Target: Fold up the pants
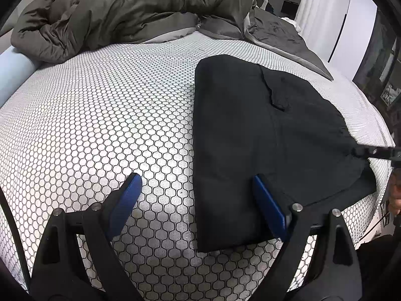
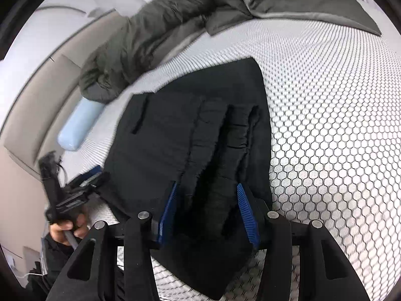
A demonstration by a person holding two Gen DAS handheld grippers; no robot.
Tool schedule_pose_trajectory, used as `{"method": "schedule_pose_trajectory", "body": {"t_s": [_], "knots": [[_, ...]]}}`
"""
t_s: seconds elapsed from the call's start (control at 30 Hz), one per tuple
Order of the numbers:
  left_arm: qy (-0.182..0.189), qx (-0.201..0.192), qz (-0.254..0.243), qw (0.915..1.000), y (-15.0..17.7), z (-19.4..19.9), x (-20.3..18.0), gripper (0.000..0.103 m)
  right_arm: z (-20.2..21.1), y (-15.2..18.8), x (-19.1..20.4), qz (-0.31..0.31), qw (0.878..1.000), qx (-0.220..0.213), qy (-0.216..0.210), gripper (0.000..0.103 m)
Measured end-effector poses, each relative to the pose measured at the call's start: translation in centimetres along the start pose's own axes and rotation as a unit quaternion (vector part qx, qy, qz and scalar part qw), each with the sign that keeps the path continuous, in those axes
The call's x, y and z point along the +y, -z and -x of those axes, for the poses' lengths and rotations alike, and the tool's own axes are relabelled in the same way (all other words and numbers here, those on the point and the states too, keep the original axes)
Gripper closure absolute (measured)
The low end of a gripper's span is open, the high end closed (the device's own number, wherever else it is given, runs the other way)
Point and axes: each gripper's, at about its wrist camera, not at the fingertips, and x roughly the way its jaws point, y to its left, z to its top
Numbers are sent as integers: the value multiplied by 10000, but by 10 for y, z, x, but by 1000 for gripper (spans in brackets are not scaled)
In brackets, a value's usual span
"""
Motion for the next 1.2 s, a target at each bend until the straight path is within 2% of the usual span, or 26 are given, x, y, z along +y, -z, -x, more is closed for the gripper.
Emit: {"method": "schedule_pose_trajectory", "body": {"t_s": [0.07,0.13,0.17,0.2,0.27,0.37,0.43,0.5,0.53,0.57,0.6,0.67,0.77,0.83,0.9,1.0,1.07,1.1,1.2], "knots": [[10,17,57,10000,-3,-1,0,15,-9,4,2,63,9999,87,83,55],[-9,25,66,10000,-2,0,1,15,-10,6,10,367,9990,-6,254,75],[-22,21,65,10000,-2,1,0,15,-5,7,16,506,9982,-128,288,91],[-27,24,57,10000,-2,3,-1,15,-1,8,19,548,9979,-217,255,96],[-68,24,31,10000,-4,4,-2,15,18,10,26,566,9973,-457,24,98],[-136,-18,-32,9999,-7,10,-2,15,48,20,37,578,9948,-727,-411,98],[-160,-15,-90,9998,-9,13,-2,15,52,31,35,534,9951,-660,-501,98],[-191,4,-146,9997,-9,13,-2,15,32,38,22,387,9986,-363,-89,98],[-216,29,-177,9996,-9,12,-2,15,19,39,15,382,9986,-140,338,98],[-219,34,-183,9996,-9,12,-2,15,7,40,7,326,9977,117,589,98],[-239,7,-176,9996,-9,14,-2,15,5,39,0,178,9986,149,482,96],[-328,-179,-200,9991,-8,23,-4,15,23,36,6,332,9980,-251,480,92],[-178,-520,-423,9976,-7,37,-20,15,52,35,32,858,9880,-1179,506,89],[129,-668,-764,9948,-7,40,-41,15,46,33,54,1211,9832,-1297,436,88],[372,-608,-1228,9899,-4,33,-65,15,21,33,79,1642,9805,-1050,262,79],[459,-373,-1885,9803,3,11,-94,17,-34,32,107,2065,9760,-455,511,79],[412,-107,-1991,9791,8,-6,-97,17,-60,32,114,2303,9695,-209,811,79],[437,-98,-2015,9785,9,-7,-96,17,-69,31,112,2358,9663,-76,1029,79],[485,-90,-2058,9774,14,-1,-89,17,-56,29,96,2189,9692,-42,1124,79]]}}
